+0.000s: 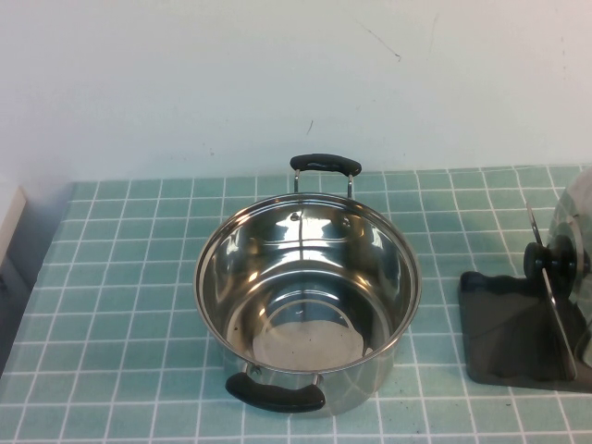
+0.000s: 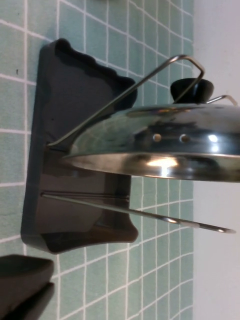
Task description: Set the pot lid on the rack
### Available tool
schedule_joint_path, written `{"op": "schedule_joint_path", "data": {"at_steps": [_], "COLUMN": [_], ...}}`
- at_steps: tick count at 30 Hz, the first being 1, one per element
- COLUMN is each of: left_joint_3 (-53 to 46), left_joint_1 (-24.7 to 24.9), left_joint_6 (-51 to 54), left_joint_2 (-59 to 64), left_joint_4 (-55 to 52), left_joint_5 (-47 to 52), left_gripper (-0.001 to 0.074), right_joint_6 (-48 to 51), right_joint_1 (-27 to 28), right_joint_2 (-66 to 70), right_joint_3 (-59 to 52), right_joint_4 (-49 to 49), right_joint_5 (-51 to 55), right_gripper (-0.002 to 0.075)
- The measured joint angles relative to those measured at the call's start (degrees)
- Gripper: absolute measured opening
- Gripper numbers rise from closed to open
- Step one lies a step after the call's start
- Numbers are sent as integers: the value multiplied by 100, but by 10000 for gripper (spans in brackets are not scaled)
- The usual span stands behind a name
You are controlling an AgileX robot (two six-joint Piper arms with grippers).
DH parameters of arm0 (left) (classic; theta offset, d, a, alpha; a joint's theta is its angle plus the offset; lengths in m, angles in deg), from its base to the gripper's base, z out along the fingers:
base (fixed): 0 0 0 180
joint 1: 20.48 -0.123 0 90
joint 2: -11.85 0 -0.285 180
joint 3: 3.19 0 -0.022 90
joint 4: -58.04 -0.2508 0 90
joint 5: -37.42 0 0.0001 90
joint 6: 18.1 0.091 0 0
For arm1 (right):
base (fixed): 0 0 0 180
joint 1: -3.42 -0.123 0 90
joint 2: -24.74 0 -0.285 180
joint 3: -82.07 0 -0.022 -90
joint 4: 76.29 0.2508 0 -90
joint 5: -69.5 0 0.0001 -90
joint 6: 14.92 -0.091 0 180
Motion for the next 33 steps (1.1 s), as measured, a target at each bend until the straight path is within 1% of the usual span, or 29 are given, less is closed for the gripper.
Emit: {"op": "schedule_joint_path", "data": {"at_steps": [2, 5, 13, 33], "left_joint_3": [0, 0, 0, 0], "left_joint_1": [0, 0, 0, 0], "left_joint_6": [0, 0, 0, 0], "left_joint_2": [0, 0, 0, 0], "left_joint_4": [0, 0, 0, 0], "left_joint_5": [0, 0, 0, 0], "left_gripper": [-1, -1, -1, -1], "right_joint_6": [-218, -283, 166, 189], "right_joint_1": [0, 0, 0, 0], "right_joint_2": [0, 0, 0, 0], "right_joint_3": [0, 0, 0, 10], "right_joint_4": [-10, -10, -10, -33], "right_joint_5": [0, 0, 8, 48], "right_gripper": [-1, -1, -1, -1]}}
